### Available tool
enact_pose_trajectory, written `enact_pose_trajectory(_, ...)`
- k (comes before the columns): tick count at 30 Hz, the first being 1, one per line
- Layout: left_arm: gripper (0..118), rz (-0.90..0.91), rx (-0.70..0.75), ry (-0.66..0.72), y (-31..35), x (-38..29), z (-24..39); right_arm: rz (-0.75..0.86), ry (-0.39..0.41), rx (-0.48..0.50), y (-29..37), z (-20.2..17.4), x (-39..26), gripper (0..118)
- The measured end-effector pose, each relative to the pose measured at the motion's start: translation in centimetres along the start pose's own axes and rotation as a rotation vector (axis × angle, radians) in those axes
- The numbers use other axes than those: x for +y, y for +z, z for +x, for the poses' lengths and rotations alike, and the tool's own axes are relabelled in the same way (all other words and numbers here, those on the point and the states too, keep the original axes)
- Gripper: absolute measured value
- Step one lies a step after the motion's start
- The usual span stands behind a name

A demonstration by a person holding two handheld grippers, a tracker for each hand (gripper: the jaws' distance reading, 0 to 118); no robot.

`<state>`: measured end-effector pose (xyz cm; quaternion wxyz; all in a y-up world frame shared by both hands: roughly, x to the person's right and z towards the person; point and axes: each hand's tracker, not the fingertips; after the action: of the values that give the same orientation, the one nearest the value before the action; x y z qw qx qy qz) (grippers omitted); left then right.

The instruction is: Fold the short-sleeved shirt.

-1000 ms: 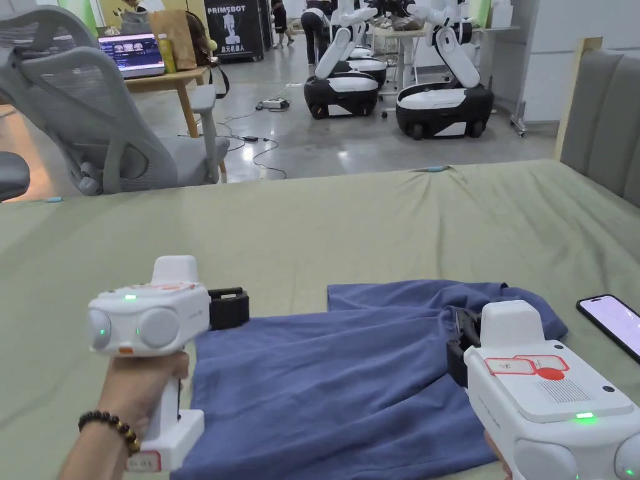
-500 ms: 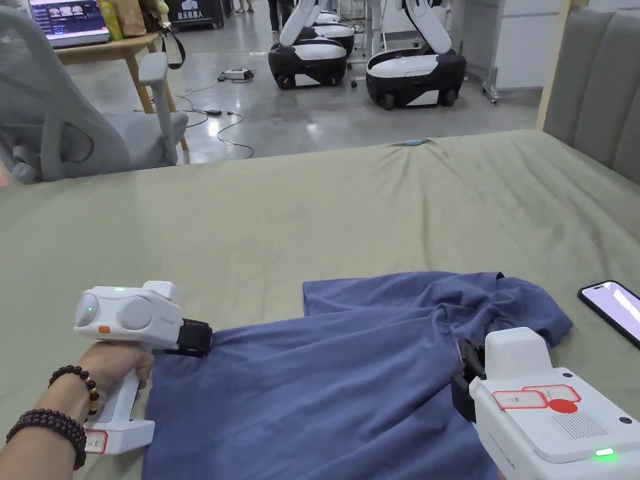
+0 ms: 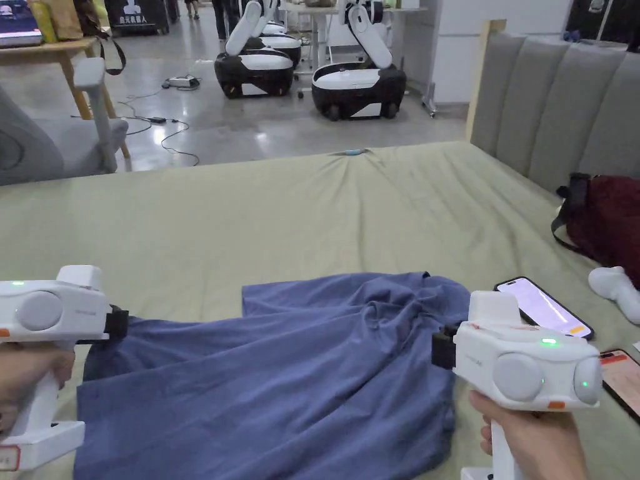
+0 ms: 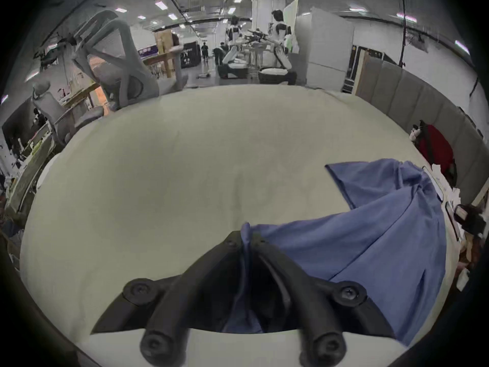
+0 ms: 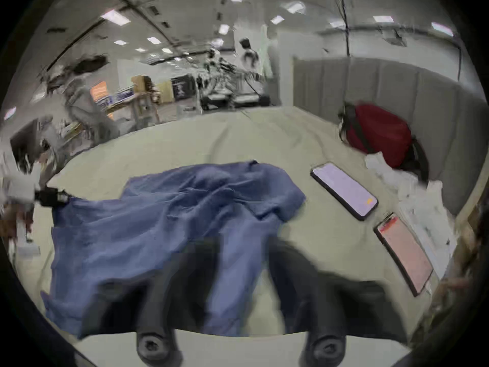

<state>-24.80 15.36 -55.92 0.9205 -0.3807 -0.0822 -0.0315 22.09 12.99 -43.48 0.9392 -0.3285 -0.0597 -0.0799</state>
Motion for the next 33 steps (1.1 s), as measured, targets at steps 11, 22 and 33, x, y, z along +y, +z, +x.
enact_pose_trajectory(11, 3, 0.023, -0.005, -0.036, 0.5, 1.7, 0.8, -0.179, 0.04, 0.024, -7.8, 4.5, 2.4, 90)
enact_pose_trajectory(22, 3, 0.053, -0.006, 0.017, 1.9, 1.7, -0.2, -0.224, 0.015, 0.198, -9.1, 1.4, 3.0, 11)
enact_pose_trajectory(33, 3, 0.448, 0.07, 0.118, 13.1, 11.3, -2.3, 0.217, 0.204, 0.225, 0.0, -4.7, 20.1, 11)
